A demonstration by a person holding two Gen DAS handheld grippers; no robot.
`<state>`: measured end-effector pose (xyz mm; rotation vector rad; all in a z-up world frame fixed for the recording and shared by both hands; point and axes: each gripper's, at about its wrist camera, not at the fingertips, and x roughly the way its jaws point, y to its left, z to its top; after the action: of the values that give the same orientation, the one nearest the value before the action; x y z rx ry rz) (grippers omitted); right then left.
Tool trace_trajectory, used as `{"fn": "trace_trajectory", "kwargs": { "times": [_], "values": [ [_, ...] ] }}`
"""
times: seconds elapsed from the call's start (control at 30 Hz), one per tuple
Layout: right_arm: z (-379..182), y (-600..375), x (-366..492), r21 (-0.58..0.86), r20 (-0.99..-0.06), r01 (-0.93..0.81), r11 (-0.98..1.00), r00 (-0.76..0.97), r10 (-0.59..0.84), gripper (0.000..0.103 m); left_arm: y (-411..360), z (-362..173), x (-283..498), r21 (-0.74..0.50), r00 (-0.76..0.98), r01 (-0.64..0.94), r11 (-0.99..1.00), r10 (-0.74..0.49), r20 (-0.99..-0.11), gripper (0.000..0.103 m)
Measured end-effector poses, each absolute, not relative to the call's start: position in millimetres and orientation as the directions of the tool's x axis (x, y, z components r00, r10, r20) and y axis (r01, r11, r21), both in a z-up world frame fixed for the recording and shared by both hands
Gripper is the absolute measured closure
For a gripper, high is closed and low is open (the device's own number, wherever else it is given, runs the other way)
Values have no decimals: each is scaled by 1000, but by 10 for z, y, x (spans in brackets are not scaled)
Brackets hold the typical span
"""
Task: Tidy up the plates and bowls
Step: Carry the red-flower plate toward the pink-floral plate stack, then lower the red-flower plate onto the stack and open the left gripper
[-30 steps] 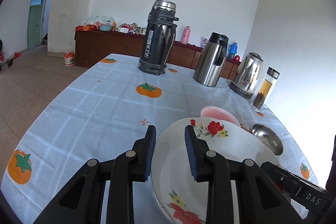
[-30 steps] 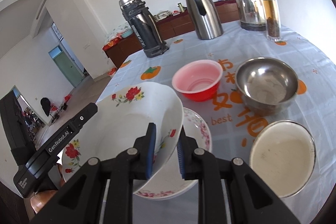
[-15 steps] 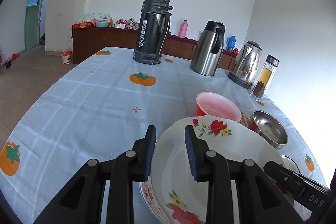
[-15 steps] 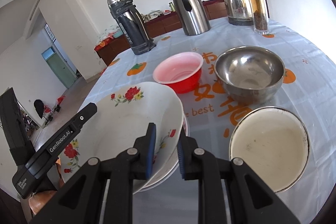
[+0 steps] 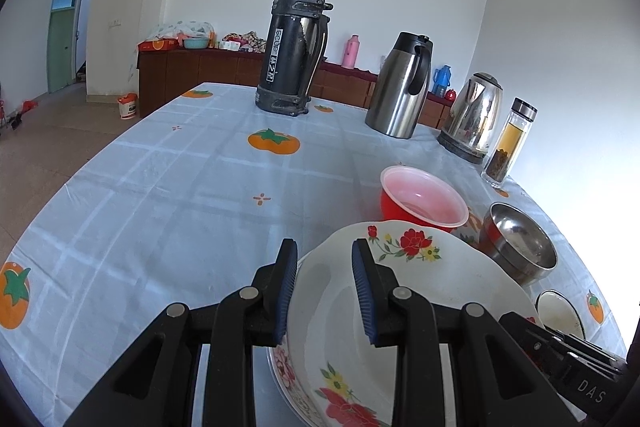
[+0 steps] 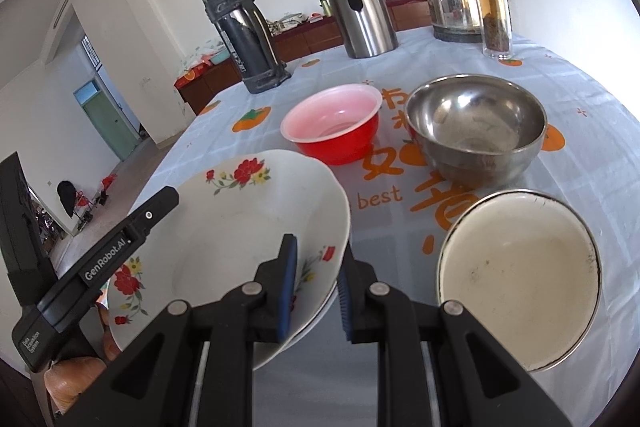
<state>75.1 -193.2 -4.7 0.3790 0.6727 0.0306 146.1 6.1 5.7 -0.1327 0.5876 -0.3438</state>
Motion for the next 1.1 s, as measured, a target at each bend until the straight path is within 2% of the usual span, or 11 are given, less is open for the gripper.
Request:
{"fn": "trace_trajectory", "kwargs": {
  "times": [0.7, 0.87, 1.1],
  "values": [
    [-135, -1811, 811, 240, -616, 105, 965, 785, 68, 84, 44, -82, 1513, -215, 755, 285, 934, -357, -550, 72],
    [-150, -1767, 801, 202, -609, 109, 973, 792, 38, 83, -110, -66, 1425, -115, 777, 311, 943, -322, -541, 72],
    [-188, -1715, 821, 159, -605, 118, 980, 796, 2, 83, -13, -104, 1493, -148, 768, 277, 950, -311, -560, 72]
  ]
}}
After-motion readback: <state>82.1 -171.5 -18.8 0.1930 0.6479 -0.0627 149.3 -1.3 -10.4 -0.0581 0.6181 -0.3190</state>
